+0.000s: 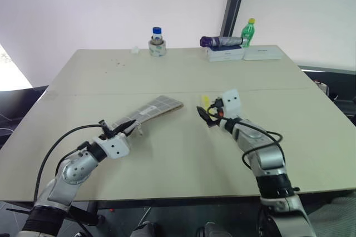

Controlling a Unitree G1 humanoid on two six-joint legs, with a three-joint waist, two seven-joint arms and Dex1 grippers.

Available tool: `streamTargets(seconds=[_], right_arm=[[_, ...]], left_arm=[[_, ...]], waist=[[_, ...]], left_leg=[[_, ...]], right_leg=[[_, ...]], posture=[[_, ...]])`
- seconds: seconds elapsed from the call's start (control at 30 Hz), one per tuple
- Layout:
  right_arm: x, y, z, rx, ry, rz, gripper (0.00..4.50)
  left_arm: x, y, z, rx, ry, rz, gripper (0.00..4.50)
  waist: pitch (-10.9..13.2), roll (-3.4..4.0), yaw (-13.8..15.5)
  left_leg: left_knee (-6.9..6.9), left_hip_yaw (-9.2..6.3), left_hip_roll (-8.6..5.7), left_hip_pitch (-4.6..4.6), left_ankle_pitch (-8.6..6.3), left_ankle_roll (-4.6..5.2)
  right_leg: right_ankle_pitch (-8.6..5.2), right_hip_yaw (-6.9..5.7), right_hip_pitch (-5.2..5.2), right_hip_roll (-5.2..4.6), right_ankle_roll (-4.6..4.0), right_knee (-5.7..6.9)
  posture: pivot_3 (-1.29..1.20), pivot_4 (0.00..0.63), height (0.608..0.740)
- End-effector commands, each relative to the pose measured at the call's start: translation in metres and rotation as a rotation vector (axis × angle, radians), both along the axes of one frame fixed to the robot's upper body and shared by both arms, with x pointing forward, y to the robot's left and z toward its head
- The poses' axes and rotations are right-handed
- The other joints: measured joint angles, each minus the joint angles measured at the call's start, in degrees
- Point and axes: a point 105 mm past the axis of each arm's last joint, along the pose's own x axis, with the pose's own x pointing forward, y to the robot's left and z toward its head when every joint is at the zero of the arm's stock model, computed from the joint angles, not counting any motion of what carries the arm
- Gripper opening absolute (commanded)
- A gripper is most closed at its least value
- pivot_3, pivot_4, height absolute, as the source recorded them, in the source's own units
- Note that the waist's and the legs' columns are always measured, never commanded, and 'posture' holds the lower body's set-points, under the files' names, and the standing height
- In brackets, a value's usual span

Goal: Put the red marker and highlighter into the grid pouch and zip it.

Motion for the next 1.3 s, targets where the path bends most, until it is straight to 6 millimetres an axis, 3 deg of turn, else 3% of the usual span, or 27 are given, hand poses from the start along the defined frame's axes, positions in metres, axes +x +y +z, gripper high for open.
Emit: streamTargets(seconds=[0.03, 0.2, 0.47, 0.57, 0.7, 0.73, 0.77, 0.87, 1.03, 1.17, 1.3], right_arm=[[0.017, 0.006, 0.002, -0.059, 0.048, -0.045, 4.44], [0.036, 0.004, 0.0, -0.1, 0.09, -0.112, 4.44], [0.034, 0.002, -0.028, -0.114, 0.202, -0.14, 4.44], [0.033, 0.005, -0.03, -0.082, 0.218, -0.136, 3.59], [0.032, 0.009, -0.028, -0.06, 0.218, -0.124, 1.47], [0.031, 0.009, -0.028, -0.064, 0.215, -0.123, 1.03], [0.031, 0.008, -0.029, -0.062, 0.216, -0.126, 0.88], [0.031, 0.006, -0.023, -0.052, 0.189, -0.128, 0.89], [0.023, 0.011, 0.006, -0.037, 0.07, 0.003, 0.89], [0.007, 0.001, 0.037, -0.053, -0.08, 0.155, 0.89], [-0.023, 0.005, 0.038, -0.18, -0.141, 0.412, 0.89]], left_arm=[[-0.002, -0.002, 0.014, -0.004, -0.046, -0.012, 0.0], [-0.005, -0.002, 0.012, -0.002, -0.043, -0.006, 0.0], [-0.009, -0.002, 0.01, -0.001, -0.039, 0.004, 0.0], [-0.01, -0.003, 0.009, 0.0, -0.036, 0.0, 0.0], [-0.009, -0.003, 0.009, 0.0, -0.035, -0.002, 0.0], [-0.008, -0.003, 0.009, 0.001, -0.035, -0.003, 0.0], [-0.008, -0.003, 0.009, 0.002, -0.037, -0.006, 0.0], [-0.006, -0.004, 0.01, 0.003, -0.039, -0.008, 0.0], [-0.005, -0.004, 0.01, -0.001, -0.04, -0.009, 0.0], [-0.003, -0.001, 0.011, -0.019, -0.04, 0.001, 0.0], [-0.001, 0.0, 0.015, -0.068, -0.035, 0.004, 0.0]], waist=[[0.0, 0.0, -0.01], [0.0, 0.0, 0.03], [0.0, 0.01, -0.09], [0.0, 0.01, -0.11], [0.0, 0.01, -0.07], [0.0, 0.01, -0.04], [0.0, 0.01, -0.03], [0.0, 0.01, -0.03], [0.01, 0.02, -0.07], [0.01, 0.02, 0.1], [0.01, 0.01, 0.18]], left_leg=[[0.0, 0.0, 0.0, 0.0, 0.0, 0.0], [-0.01, 0.04, 0.0, -0.04, 0.03, -0.04], [-0.05, 0.08, 0.01, -0.08, 0.04, -0.07], [-0.06, 0.07, 0.01, -0.07, 0.04, -0.07], [-0.06, 0.08, 0.02, -0.07, 0.04, -0.08], [-0.07, 0.08, 0.02, -0.07, 0.04, -0.08], [-0.06, 0.07, 0.01, -0.08, 0.04, -0.08], [-0.06, 0.07, 0.01, -0.08, 0.04, -0.08], [-0.08, 0.08, 0.01, -0.08, 0.04, -0.08], [-0.08, 0.07, 0.01, -0.09, 0.03, -0.06], [-0.06, 0.06, -0.01, -0.08, -0.11, 0.18]], right_leg=[[0.0, 0.0, 0.0, 0.0, 0.0, 0.0], [0.0, 0.01, -0.04, -0.01, 0.0, 0.01], [0.0, 0.02, -0.12, -0.01, 0.0, 0.01], [0.0, 0.03, -0.12, -0.01, 0.0, 0.01], [0.0, 0.03, -0.12, -0.01, 0.0, 0.01], [0.0, 0.03, -0.12, -0.01, 0.0, 0.01], [0.0, 0.03, -0.12, -0.01, 0.0, 0.0], [0.0, 0.03, -0.12, -0.02, 0.0, 0.0], [0.0, 0.04, -0.14, -0.02, 0.0, 0.0], [0.0, 0.04, -0.14, -0.02, 0.0, 0.0], [0.0, 0.03, -0.1, -0.04, 0.01, -0.03]], posture=[[0.0, 0.15, 0.74], [0.0, 0.15, 0.74], [0.0, 0.15, 0.74], [0.0, 0.15, 0.74], [0.0, 0.15, 0.74], [0.0, 0.15, 0.74], [0.0, 0.15, 0.74], [0.0, 0.15, 0.74], [0.0, 0.15, 0.74], [0.0, 0.15, 0.74], [0.0, 0.15, 0.74]])
